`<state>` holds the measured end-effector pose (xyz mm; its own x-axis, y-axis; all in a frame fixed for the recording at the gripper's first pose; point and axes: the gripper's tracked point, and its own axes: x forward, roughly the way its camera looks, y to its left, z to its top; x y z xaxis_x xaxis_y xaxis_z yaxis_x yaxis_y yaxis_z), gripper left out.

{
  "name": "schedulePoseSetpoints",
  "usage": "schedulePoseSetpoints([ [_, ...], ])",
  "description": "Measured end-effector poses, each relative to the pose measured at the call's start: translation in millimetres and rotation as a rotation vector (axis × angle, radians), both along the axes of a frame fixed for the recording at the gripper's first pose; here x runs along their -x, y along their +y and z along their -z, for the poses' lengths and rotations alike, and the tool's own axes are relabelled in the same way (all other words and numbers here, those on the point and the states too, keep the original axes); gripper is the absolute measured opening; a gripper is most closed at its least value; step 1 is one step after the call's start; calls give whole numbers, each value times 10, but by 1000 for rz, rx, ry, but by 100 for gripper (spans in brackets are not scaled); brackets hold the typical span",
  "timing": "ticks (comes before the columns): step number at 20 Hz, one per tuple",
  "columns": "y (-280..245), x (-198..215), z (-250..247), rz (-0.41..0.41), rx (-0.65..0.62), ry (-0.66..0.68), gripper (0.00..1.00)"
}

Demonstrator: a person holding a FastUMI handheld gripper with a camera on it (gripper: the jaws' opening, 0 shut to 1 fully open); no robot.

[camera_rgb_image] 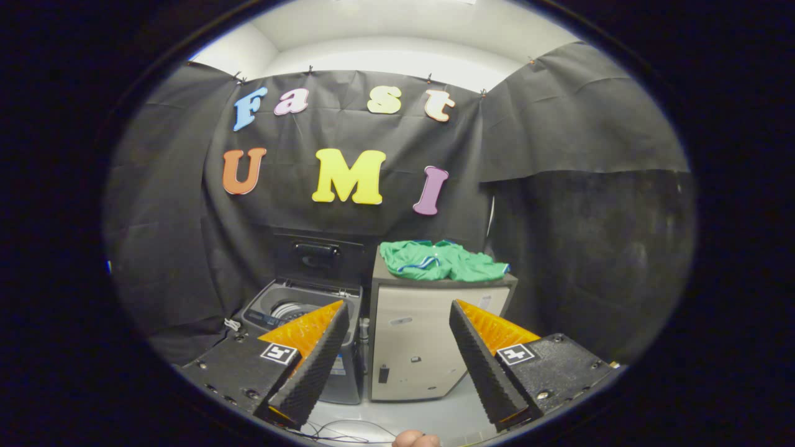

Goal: Put the clothes into the washing machine and then close the washing machine lid.

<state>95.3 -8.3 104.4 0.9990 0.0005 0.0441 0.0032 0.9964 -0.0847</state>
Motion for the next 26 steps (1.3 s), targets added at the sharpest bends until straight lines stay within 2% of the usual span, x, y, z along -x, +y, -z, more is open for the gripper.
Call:
schedulePoseSetpoints([
  [5, -287, -673, -560, 21, 83, 5, 100],
  [9, -343, -1254, -838, -6, 166, 29, 100],
  [11, -346, -1585, -935, -26, 149, 52, 100],
  [12, -334, -1762, -989, -50, 106, 73, 100],
  [14, -445, -2106, -1069, -46, 30, 112, 100],
  [21, -1007, -3394, -920, -4, -21, 322, 100],
  [26, -1053, -3905, -573, -49, -60, 506, 100],
])
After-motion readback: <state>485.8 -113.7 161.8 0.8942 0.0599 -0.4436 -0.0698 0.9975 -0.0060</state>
